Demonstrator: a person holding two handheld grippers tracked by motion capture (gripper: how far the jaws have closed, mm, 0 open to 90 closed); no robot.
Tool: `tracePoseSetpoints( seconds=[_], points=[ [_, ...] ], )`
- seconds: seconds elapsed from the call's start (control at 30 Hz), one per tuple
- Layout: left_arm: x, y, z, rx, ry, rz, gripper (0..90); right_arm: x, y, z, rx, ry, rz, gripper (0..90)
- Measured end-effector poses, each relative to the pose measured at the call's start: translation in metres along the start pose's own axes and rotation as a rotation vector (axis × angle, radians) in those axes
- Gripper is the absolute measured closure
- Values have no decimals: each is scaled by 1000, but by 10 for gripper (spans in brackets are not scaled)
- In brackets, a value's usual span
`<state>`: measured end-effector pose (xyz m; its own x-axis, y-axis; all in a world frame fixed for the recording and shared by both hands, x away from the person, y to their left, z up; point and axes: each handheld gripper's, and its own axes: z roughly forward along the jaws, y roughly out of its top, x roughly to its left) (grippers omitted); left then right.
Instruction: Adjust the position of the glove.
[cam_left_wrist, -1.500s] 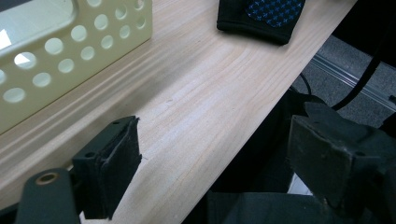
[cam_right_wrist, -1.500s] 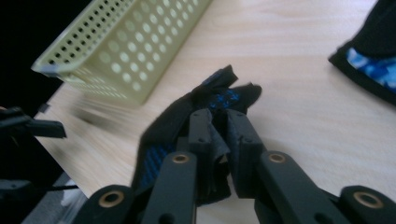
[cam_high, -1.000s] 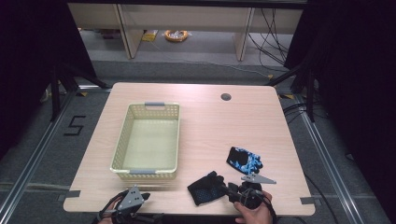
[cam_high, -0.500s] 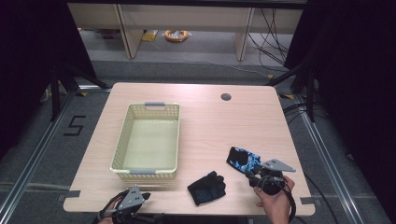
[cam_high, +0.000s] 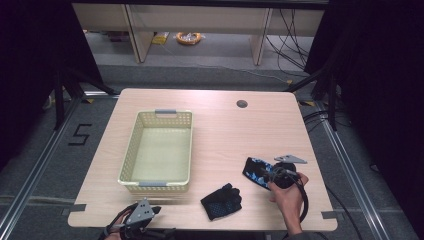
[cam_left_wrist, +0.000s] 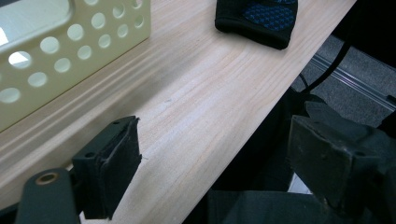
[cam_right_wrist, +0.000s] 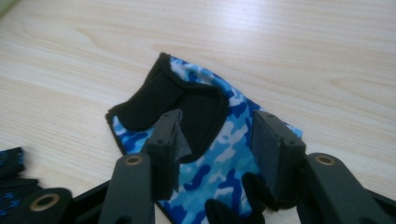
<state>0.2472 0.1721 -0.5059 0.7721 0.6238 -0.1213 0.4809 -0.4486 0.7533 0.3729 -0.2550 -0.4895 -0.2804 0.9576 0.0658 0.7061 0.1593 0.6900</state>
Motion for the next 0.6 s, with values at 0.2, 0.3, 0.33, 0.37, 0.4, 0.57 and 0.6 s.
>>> tracePoseSetpoints(
  seconds=[0.2,0.3,0.33,0.37,0.4,0.57,0.6],
  points=[
    [-2,0,2,-29,-11,-21,165,-3,3,11,23,-21,10,530],
    [0,0,0,-5,5,-1,165,-7,3,14,35,-15,-30,532],
    [-1,0,1,-13,4,-6,165,-5,3,15,43,-21,-3,536],
    [-2,0,1,-26,-9,-21,165,-5,3,17,42,-16,10,545],
    [-2,0,1,-23,-7,-20,165,-5,3,18,52,-24,33,553],
    [-1,0,1,-13,-10,-6,165,-8,2,19,34,8,3,636],
    [-1,0,0,-6,-9,-5,165,-9,2,21,30,14,0,654]
  ],
)
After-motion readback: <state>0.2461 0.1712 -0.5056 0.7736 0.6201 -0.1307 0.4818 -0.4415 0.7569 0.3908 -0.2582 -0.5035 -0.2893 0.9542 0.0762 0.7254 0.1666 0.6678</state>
